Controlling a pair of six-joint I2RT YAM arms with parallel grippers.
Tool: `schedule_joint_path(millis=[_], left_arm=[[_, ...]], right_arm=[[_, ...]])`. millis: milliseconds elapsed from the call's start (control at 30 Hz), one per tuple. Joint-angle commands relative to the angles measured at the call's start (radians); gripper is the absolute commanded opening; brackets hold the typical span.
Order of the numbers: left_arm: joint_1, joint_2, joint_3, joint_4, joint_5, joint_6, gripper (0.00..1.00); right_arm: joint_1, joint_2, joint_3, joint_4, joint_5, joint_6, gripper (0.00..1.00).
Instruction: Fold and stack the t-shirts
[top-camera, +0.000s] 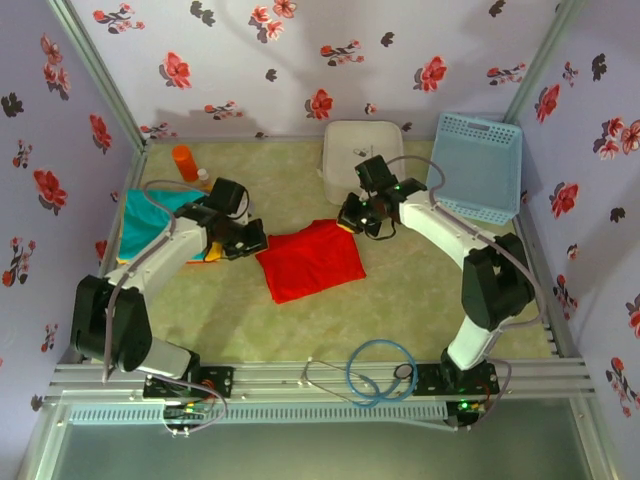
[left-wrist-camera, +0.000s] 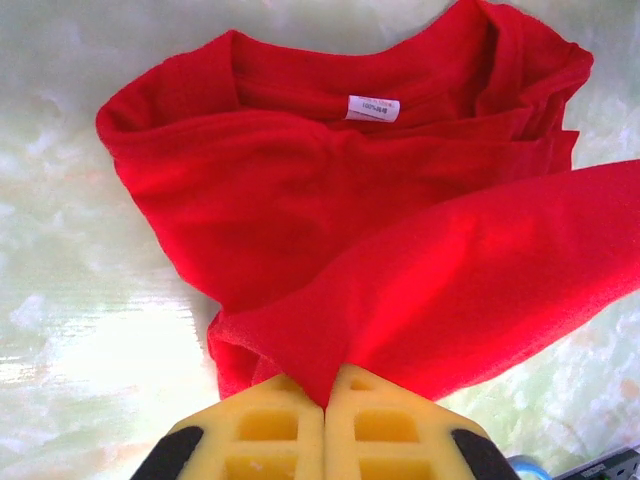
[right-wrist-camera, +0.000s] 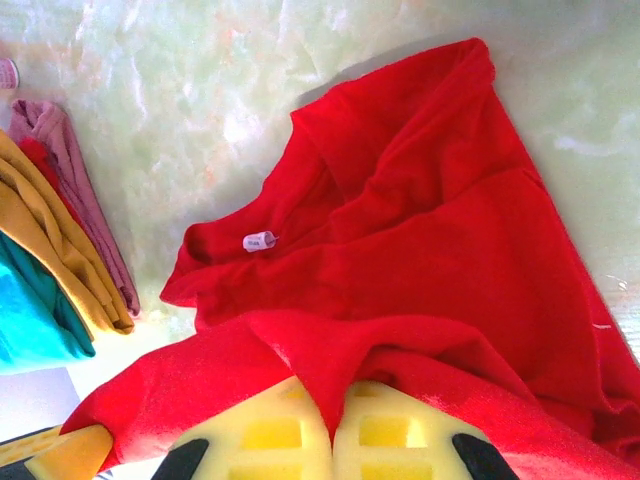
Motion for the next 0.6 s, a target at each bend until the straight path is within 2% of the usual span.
schedule_joint_path(millis=[0,167,267,300,333,367,433,467,533,567], left_arm=[[0.015,0.038,0.034,0.026,0.031,0.04,0.0],[0.028,0.08,0.037,0.052,0.036,0.045,0.01],[0.042,0.096,0.03,0.091,0.036,0.043,0.07],[0.047,0.103,0.03,0.1,0.036,0.045,0.13],[0.049,0.113,0.035,0.103,0.036,0.05,0.18],[0.052,0.124,0.044,0.099,0.035,0.057,0.24],[0.061,0.142,0.066,0.08,0.03,0.067,0.39],[0.071,0.147,0.076,0.069,0.027,0.066,0.45],[0.089,0.138,0.091,0.049,0.021,0.064,0.5],[0.095,0.124,0.098,0.037,0.016,0.06,0.5]], right_arm=[[-0.016,0.031,0.037,0.012,-0.015,-0.029,0.0],[-0.028,0.065,0.042,0.037,-0.02,-0.033,0.0],[-0.034,0.082,0.051,0.047,-0.004,-0.032,0.01],[-0.037,0.09,0.053,0.058,-0.006,-0.031,0.06],[-0.039,0.098,0.055,0.068,-0.008,-0.031,0.12],[-0.041,0.107,0.06,0.082,-0.009,-0.032,0.27],[-0.046,0.124,0.073,0.102,-0.02,-0.036,0.48],[-0.048,0.13,0.084,0.105,-0.026,-0.036,0.62],[-0.049,0.13,0.096,0.109,-0.027,-0.042,0.79],[-0.05,0.122,0.096,0.111,-0.024,-0.043,0.83]])
